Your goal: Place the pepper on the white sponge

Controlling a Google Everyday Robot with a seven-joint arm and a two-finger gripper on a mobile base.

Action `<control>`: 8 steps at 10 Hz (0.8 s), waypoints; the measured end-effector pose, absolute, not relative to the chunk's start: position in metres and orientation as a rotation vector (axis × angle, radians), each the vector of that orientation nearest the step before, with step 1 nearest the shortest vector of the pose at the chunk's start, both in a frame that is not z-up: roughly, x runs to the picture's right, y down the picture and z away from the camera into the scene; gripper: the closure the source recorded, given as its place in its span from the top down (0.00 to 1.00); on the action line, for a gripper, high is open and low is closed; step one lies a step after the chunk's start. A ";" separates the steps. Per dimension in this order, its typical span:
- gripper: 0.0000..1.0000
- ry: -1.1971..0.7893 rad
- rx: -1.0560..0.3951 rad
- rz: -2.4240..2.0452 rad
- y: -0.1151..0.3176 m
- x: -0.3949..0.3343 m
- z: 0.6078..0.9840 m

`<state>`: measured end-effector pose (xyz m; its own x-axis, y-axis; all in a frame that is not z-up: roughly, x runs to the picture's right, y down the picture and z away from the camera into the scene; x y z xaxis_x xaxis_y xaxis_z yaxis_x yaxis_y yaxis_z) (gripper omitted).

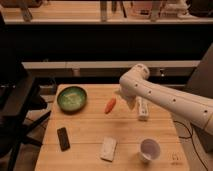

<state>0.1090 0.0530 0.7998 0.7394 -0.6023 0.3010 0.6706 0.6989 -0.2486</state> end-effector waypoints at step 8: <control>0.80 -0.230 -0.374 -0.803 0.059 0.099 0.822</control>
